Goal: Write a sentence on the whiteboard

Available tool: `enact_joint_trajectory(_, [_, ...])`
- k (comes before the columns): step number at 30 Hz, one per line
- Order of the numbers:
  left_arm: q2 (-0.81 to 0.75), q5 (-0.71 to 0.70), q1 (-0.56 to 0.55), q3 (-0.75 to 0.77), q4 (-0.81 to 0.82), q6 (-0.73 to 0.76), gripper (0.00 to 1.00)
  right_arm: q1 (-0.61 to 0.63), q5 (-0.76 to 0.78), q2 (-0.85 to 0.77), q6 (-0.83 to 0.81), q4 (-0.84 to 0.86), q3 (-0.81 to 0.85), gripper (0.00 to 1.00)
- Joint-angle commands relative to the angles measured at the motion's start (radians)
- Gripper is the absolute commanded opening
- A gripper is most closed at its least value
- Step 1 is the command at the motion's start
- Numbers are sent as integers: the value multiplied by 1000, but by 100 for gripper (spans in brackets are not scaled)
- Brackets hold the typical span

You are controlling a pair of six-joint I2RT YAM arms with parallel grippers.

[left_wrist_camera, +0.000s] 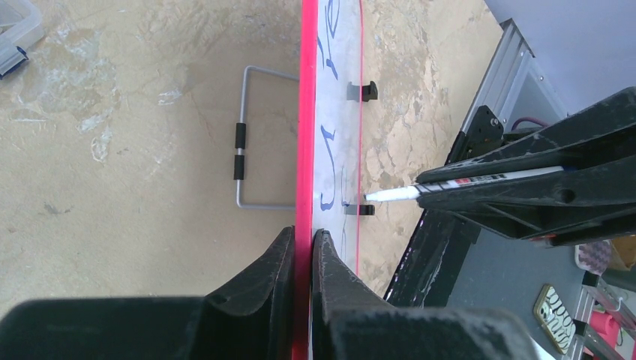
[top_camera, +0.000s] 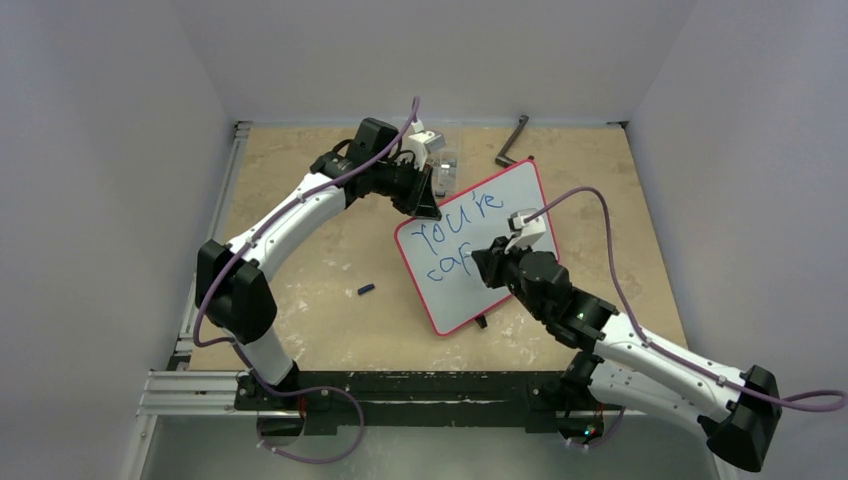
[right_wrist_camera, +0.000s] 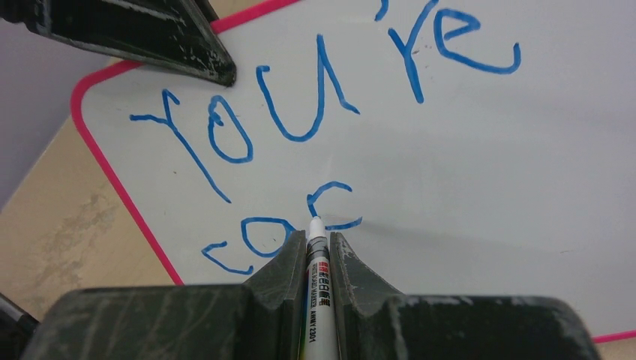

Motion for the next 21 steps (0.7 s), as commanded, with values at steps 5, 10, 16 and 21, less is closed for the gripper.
enact_joint_trajectory(5, [-44, -92, 8, -5, 34, 27, 0, -4, 83, -16, -61, -8, 81, 0])
enact_joint_trajectory(10, [-44, -91, 8, -5, 34, 27, 0, -6, 120, 7, -66, 1, 73, 0])
enact_joint_trajectory(16, [-46, -91, 8, -5, 33, 29, 0, -5, 189, 40, -63, 1, 73, 0])
enact_joint_trajectory(21, [-47, -91, 7, -5, 32, 29, 0, -7, 268, 61, -60, -6, 76, 0])
